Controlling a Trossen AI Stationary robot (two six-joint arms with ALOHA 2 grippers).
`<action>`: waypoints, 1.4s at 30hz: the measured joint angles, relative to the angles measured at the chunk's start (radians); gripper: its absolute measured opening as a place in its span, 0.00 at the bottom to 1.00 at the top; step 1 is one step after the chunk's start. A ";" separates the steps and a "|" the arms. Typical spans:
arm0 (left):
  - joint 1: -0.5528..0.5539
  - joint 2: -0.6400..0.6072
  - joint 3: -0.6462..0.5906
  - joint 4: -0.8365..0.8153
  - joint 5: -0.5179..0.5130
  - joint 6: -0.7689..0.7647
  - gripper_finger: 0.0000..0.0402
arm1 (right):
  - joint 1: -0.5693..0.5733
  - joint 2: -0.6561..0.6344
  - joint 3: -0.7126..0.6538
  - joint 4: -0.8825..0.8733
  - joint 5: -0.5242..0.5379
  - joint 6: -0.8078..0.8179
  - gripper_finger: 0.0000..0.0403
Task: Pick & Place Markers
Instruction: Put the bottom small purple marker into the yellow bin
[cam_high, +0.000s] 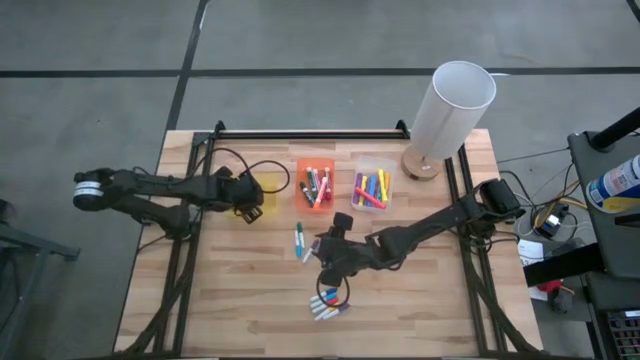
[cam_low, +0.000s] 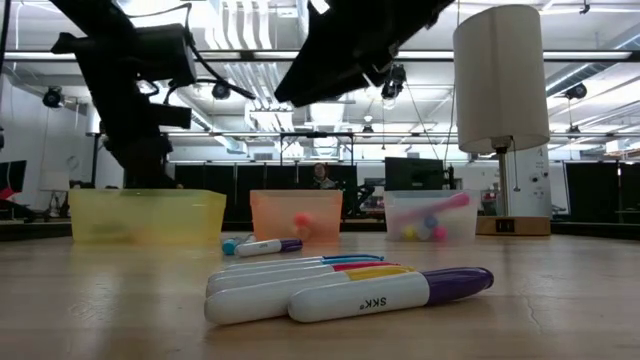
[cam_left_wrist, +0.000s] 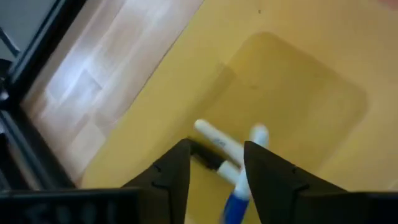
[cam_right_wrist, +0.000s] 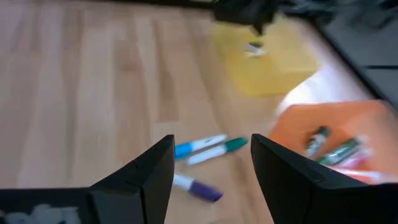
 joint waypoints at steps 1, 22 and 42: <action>0.000 0.000 0.004 0.005 0.016 -0.013 0.37 | 0.000 0.000 -0.008 0.000 -0.027 0.002 0.51; -0.287 -0.002 0.126 0.691 0.408 0.051 0.38 | 0.017 0.000 -0.241 0.167 -0.503 -0.065 0.48; -0.437 0.003 0.124 0.831 0.397 0.039 0.38 | 0.176 0.045 -0.268 0.238 -0.543 0.091 0.40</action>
